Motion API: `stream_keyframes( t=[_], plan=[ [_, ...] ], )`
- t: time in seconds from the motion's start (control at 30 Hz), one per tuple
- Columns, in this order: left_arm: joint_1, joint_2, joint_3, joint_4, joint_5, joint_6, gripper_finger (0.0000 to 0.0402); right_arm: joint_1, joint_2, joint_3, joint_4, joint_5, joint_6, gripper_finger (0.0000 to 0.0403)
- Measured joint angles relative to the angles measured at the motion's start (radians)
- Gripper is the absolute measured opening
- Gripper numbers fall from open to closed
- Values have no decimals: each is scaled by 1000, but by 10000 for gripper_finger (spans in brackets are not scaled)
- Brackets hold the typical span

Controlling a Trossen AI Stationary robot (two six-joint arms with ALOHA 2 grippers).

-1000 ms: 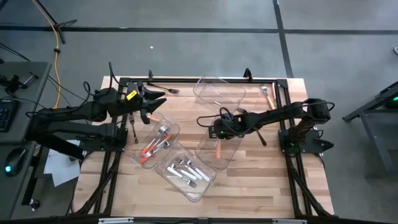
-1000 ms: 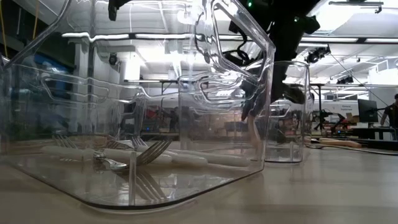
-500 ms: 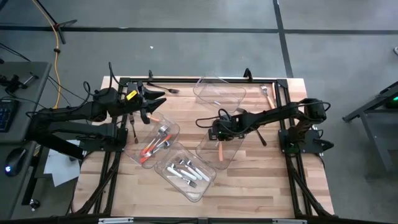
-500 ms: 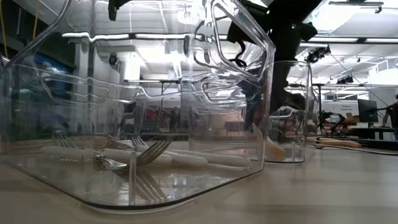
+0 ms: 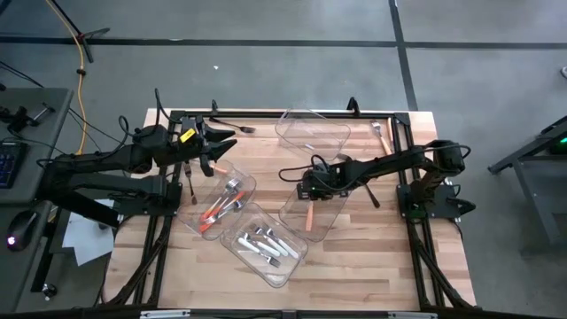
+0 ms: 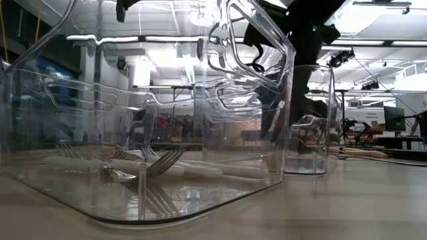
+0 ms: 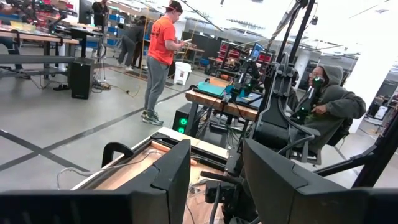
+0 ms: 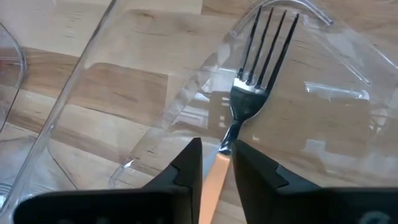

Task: Sort silverware by color (type)
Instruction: Put the light orange fork into the middle right transparent bin

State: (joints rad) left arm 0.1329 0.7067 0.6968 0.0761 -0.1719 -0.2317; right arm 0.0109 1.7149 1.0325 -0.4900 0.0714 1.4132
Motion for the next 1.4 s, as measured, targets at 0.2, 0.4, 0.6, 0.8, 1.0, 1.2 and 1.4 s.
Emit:
stream_keyframes(
  t=[0.2,0.4,0.6,0.8,1.0,1.2,1.4],
  plan=[
    [0,0,0,0,0,0,136,0,0,0,0,-14,0,107],
    [0,0,0,0,0,0,136,0,-13,0,0,-48,-39,128],
    [0,0,0,0,0,0,136,-1,-124,0,-8,-63,-218,129],
    [0,0,0,0,0,0,136,-18,-327,0,-92,-69,-425,129],
    [0,0,0,0,0,0,136,-18,-537,0,-132,73,-602,129],
    [0,0,0,-2,0,0,136,-49,-652,0,82,154,-916,129],
    [0,0,0,-1,0,0,136,-77,-664,0,383,265,-1436,129]
  ],
)
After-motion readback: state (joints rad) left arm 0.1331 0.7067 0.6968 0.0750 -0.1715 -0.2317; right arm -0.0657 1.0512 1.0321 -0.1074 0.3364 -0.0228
